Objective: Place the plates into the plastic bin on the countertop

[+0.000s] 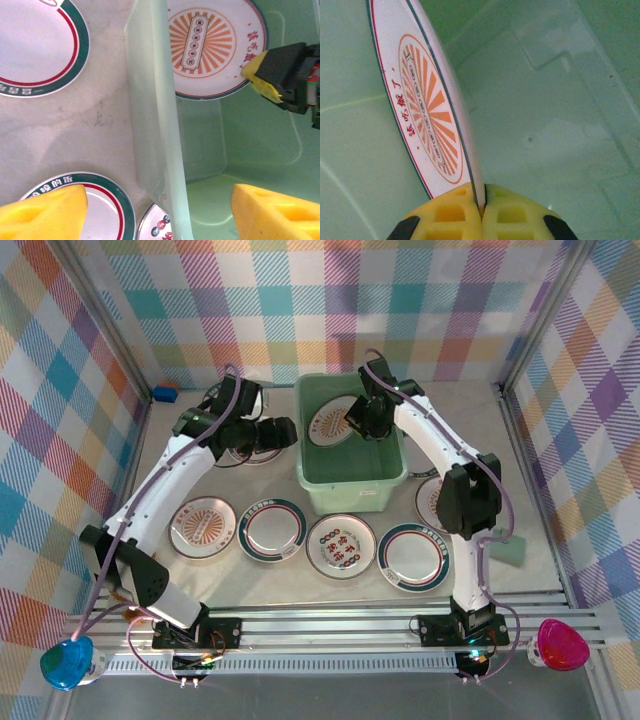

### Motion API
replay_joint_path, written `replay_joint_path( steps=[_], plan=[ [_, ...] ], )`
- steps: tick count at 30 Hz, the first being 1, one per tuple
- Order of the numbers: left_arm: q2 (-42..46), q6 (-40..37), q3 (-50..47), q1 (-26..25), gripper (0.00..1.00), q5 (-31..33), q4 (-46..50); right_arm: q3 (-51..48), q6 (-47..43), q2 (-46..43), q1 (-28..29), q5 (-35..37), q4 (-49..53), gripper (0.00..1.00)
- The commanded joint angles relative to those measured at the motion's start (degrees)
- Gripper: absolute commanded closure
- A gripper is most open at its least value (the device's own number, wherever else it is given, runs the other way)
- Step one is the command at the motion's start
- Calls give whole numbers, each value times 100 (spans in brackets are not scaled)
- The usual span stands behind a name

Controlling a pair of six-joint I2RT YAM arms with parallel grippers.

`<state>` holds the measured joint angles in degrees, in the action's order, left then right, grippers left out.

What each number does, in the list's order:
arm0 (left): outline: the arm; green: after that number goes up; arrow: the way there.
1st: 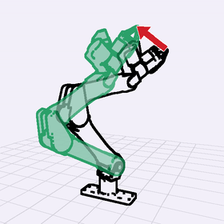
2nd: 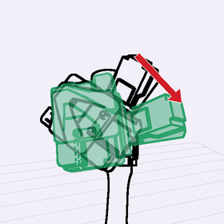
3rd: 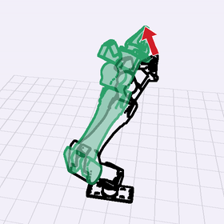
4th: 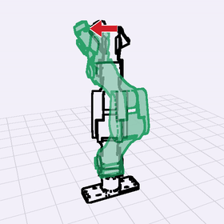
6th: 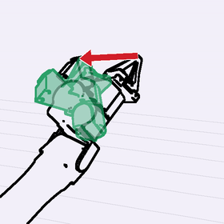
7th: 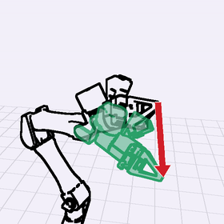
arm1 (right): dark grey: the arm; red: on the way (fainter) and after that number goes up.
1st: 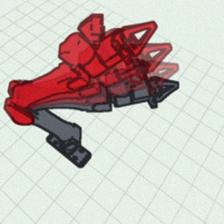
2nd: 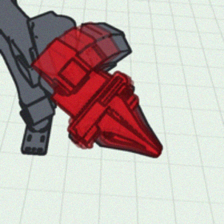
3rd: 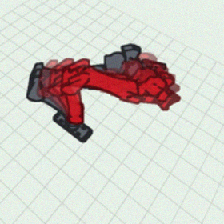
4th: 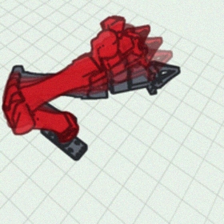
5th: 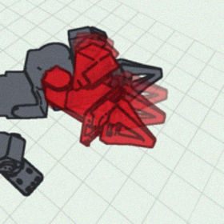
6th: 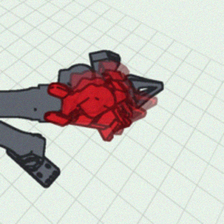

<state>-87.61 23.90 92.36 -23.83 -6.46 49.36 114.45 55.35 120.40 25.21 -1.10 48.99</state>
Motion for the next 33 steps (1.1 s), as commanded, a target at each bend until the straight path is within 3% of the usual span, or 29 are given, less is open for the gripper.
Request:
replay_joint_path(
  steps=[1,19,22,26,33],
  plan=[
    [165,-158,-213,141,24,193,56,229,301,199,45,-12,-206,100],
    [200,-83,-803,202,24,275,-114,235,542,905,149,107,-444,100],
    [201,-61,-840,201,24,286,-94,230,538,959,151,219,-367,96],
    [252,-35,-868,197,24,351,-60,228,488,931,159,332,-337,78],
    [422,70,-939,202,25,417,-6,272,380,813,168,420,-391,33]
  ],
)
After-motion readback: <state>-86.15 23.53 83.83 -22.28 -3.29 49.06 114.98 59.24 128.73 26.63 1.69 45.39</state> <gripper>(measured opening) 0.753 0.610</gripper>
